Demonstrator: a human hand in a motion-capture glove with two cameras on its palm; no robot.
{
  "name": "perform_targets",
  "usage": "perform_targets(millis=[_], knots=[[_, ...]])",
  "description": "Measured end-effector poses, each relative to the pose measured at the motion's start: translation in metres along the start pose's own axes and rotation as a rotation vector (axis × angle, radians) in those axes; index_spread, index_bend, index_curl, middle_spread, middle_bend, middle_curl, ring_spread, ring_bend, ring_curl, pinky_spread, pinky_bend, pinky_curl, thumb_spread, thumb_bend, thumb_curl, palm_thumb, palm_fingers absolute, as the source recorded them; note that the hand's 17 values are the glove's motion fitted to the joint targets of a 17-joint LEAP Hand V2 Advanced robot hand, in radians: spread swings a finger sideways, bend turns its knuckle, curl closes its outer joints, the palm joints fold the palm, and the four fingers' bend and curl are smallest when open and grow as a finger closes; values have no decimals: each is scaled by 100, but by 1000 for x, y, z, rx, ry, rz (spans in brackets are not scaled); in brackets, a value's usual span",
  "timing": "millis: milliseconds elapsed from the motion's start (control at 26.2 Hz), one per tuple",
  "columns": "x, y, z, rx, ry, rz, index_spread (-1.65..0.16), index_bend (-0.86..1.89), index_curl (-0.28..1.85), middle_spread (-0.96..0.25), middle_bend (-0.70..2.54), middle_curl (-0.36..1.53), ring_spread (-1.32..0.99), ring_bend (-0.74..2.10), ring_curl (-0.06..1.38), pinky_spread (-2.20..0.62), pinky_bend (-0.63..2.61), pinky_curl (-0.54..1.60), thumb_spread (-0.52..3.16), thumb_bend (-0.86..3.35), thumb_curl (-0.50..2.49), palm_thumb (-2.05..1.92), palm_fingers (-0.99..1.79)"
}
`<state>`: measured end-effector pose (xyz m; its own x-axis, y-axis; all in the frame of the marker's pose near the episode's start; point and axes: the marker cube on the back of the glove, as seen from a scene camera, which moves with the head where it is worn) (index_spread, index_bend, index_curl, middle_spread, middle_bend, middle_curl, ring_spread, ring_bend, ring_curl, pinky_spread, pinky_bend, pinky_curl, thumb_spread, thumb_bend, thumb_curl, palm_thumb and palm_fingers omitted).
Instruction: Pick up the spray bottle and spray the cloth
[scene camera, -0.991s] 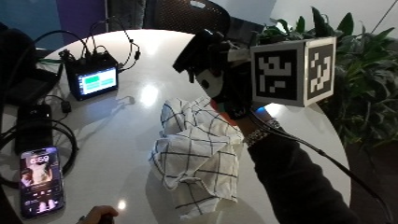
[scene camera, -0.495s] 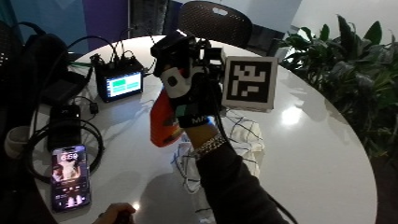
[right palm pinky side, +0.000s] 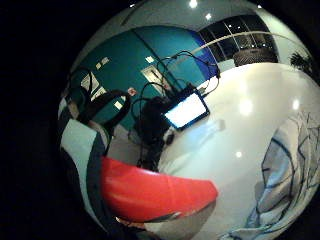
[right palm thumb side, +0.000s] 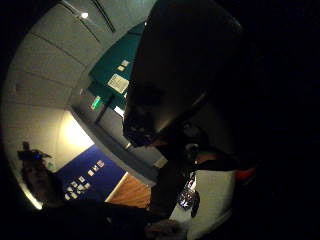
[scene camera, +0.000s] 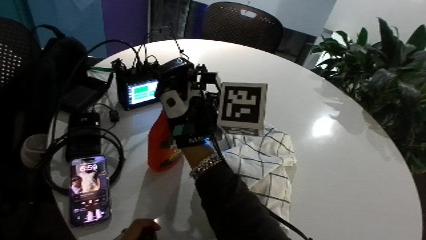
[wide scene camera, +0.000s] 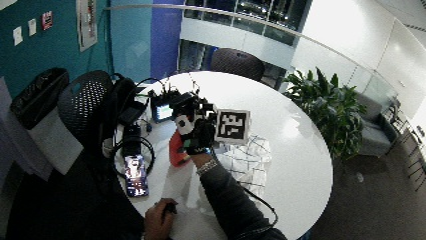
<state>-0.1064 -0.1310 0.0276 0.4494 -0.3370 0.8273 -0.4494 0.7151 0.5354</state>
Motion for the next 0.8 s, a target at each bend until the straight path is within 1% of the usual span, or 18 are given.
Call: perform_targets(millis=[305,533,648,800], knots=[[-14,-22,-6,21,6,-37,-28,17,53,-19,66,53,-17,75,47,-29,61,44,102,-2,59,84,134],[-3,-11,3,-12,18,-4,-28,17,53,-19,64,53,-17,76,47,-28,62,44,102,-2,58,85,134],[4,-7,5,-67,31,14,-28,17,52,-20,64,53,-17,75,47,-28,61,44,101,-1,58,86,133],[5,-1,10,-211,58,40,-28,15,51,-18,61,53,-16,77,47,-28,55,42,96,-2,59,87,123]])
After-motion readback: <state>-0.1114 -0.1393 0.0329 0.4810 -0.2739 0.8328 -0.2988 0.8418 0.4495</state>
